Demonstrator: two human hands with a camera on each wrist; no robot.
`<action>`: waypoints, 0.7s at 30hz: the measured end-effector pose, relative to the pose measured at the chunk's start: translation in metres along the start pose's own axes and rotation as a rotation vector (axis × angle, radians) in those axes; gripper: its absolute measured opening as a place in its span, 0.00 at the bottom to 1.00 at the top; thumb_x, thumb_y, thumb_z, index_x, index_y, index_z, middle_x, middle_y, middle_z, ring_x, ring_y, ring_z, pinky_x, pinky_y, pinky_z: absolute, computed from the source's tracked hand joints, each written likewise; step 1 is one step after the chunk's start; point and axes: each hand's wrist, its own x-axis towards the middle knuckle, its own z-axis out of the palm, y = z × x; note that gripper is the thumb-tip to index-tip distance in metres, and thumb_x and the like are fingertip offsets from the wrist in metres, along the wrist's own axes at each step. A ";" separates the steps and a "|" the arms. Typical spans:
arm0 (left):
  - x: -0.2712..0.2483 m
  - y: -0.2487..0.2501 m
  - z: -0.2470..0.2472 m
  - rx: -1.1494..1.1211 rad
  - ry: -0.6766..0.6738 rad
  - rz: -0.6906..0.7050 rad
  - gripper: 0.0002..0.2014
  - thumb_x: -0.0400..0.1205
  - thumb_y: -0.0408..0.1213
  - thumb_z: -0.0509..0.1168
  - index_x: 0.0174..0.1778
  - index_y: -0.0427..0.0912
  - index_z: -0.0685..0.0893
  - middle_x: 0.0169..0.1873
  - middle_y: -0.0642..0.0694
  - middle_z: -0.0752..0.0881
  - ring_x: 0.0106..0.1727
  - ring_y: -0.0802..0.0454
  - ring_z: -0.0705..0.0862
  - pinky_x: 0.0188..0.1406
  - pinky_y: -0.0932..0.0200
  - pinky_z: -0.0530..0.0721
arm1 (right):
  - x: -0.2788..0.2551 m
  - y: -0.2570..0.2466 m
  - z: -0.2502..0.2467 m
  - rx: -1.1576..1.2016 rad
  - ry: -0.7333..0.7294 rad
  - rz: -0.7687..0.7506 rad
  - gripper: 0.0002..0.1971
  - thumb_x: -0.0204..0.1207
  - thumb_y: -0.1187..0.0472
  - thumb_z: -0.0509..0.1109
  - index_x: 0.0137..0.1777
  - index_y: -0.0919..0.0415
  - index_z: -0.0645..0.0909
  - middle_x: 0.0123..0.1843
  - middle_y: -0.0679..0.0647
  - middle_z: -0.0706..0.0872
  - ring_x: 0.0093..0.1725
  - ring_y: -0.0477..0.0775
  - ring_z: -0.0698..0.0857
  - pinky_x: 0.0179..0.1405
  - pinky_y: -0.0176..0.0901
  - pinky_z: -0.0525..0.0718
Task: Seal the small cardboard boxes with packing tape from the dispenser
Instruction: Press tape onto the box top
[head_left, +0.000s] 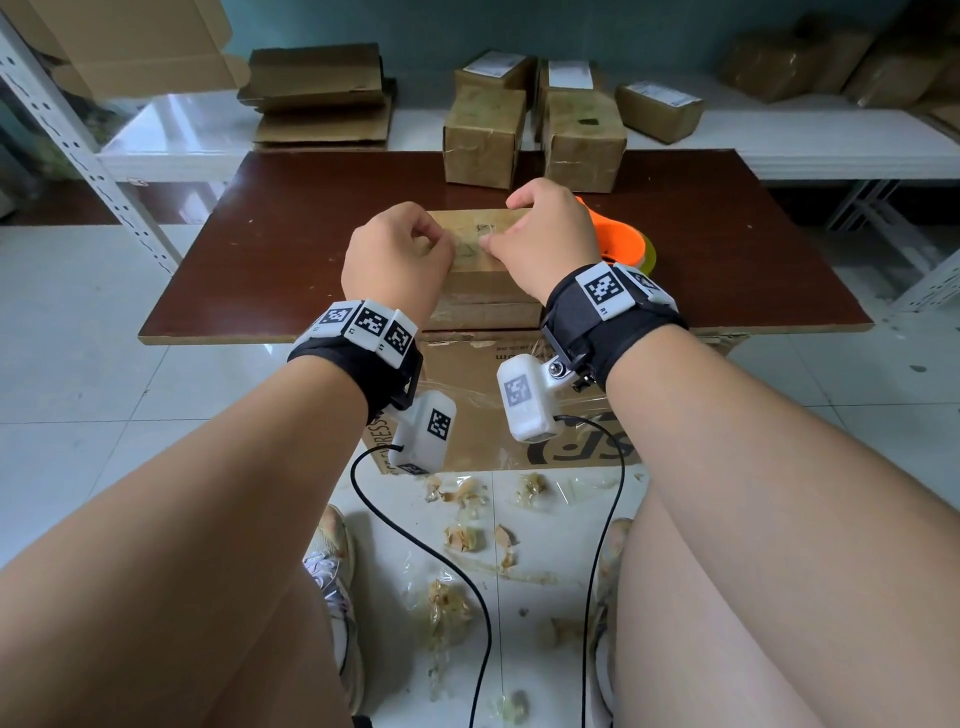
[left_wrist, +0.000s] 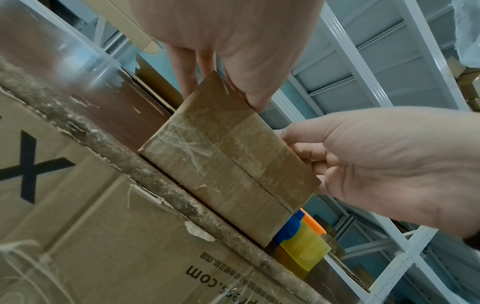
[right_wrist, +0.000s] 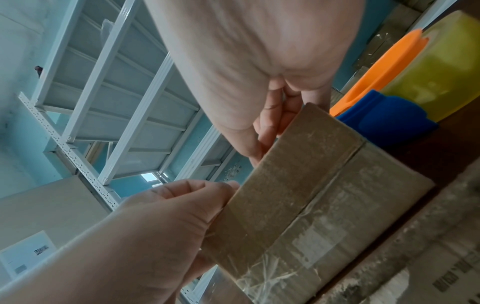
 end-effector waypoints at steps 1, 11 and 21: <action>0.000 0.000 0.000 -0.012 -0.003 -0.005 0.08 0.82 0.52 0.72 0.43 0.52 0.87 0.47 0.57 0.89 0.38 0.45 0.89 0.33 0.41 0.93 | 0.000 0.000 0.000 0.008 -0.001 0.001 0.23 0.77 0.51 0.82 0.70 0.53 0.83 0.61 0.50 0.91 0.53 0.49 0.86 0.47 0.39 0.75; -0.003 -0.005 0.003 -0.061 0.011 0.028 0.07 0.85 0.49 0.73 0.47 0.51 0.88 0.45 0.60 0.86 0.46 0.54 0.83 0.43 0.57 0.75 | -0.001 0.000 0.002 0.036 -0.061 -0.025 0.03 0.82 0.53 0.78 0.49 0.50 0.89 0.44 0.43 0.87 0.47 0.47 0.85 0.52 0.43 0.84; 0.000 -0.007 0.010 -0.253 -0.037 -0.028 0.09 0.84 0.50 0.74 0.44 0.49 0.86 0.38 0.57 0.86 0.35 0.57 0.79 0.38 0.57 0.79 | -0.001 -0.001 0.000 -0.020 -0.067 -0.071 0.05 0.85 0.53 0.74 0.50 0.53 0.85 0.39 0.41 0.81 0.46 0.51 0.84 0.51 0.48 0.84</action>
